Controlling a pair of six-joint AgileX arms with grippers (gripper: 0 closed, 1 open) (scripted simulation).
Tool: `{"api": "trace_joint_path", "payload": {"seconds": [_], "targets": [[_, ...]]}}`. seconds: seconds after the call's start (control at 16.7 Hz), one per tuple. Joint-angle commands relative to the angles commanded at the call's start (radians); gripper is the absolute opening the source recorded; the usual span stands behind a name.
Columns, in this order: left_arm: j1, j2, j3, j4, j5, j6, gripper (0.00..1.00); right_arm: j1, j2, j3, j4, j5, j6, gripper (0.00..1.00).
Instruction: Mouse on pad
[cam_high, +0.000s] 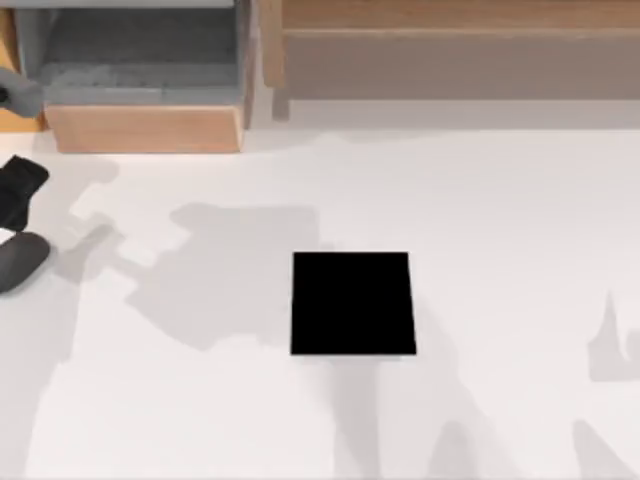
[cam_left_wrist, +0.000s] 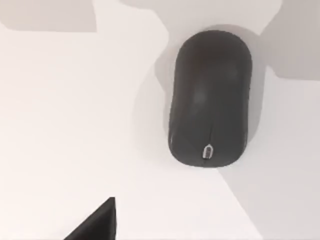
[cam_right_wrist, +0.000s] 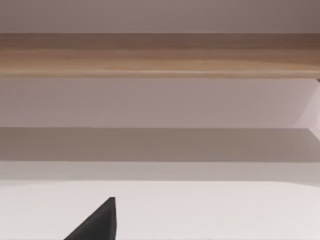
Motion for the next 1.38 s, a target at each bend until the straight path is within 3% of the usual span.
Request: {"api": "trace_joint_path", "payload": {"seconds": [0.24,0.6,1.14,1.38], "targets": [[0.005,0.112,0.103,-0.063,-0.001,0.038,1.0,0.0,0.0,0.0,0.0,0.0,0.0,1.0],[0.0,0.114,0.101,-0.06,-0.001,0.038,1.0,0.0,0.0,0.0,0.0,0.0,0.0,1.0],[0.007,0.225,-0.102,0.258,0.0,0.043,1.0,0.0,0.0,0.0,0.0,0.0,0.0,1.0],[0.008,0.237,-0.122,0.285,0.0,0.044,1.0,0.0,0.0,0.0,0.0,0.0,0.0,1.0]]}}
